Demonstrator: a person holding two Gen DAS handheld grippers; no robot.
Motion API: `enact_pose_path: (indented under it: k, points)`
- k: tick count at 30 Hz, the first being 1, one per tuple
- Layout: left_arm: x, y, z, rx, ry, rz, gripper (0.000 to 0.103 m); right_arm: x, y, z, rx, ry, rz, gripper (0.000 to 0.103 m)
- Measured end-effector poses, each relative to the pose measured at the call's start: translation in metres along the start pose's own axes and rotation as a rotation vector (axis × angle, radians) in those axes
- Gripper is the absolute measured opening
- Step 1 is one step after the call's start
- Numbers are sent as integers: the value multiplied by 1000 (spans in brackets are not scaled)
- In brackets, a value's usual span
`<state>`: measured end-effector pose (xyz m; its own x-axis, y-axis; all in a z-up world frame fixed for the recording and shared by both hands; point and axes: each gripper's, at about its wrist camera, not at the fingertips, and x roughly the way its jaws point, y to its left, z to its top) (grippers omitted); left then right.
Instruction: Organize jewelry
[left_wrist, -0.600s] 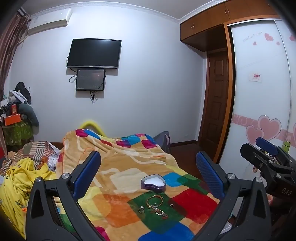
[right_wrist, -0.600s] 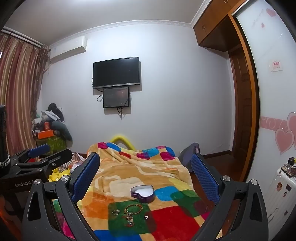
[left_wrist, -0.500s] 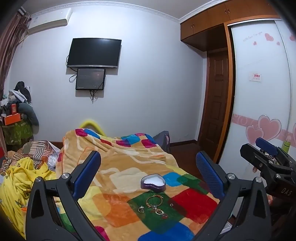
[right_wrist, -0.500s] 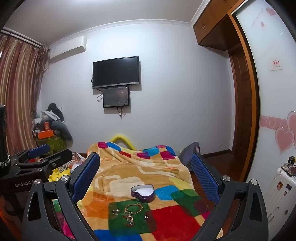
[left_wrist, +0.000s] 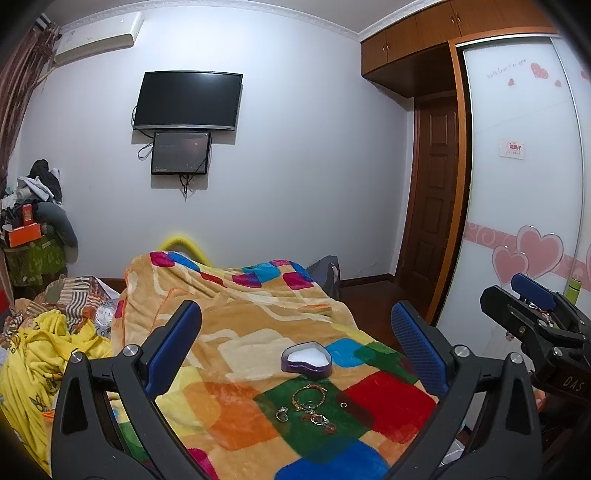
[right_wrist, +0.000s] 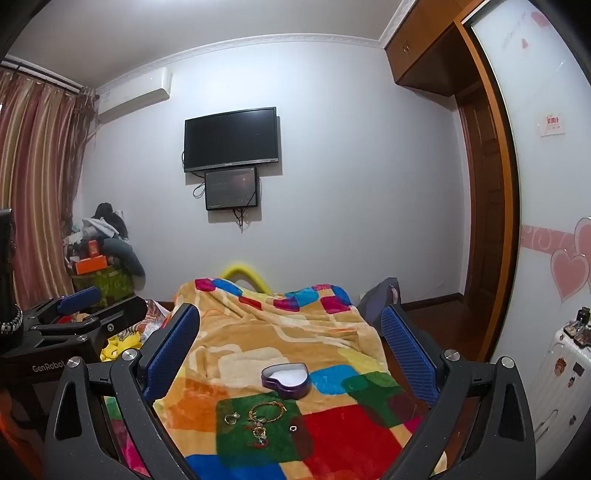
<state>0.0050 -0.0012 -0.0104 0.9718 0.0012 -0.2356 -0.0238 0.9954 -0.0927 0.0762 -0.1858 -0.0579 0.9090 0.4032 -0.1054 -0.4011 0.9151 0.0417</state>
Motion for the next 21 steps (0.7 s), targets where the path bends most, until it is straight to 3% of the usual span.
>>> enact_pose_path:
  k: [21]
  points:
    - [2, 4, -2, -15, 21, 2, 103, 1, 5, -8, 2, 8, 4, 98]
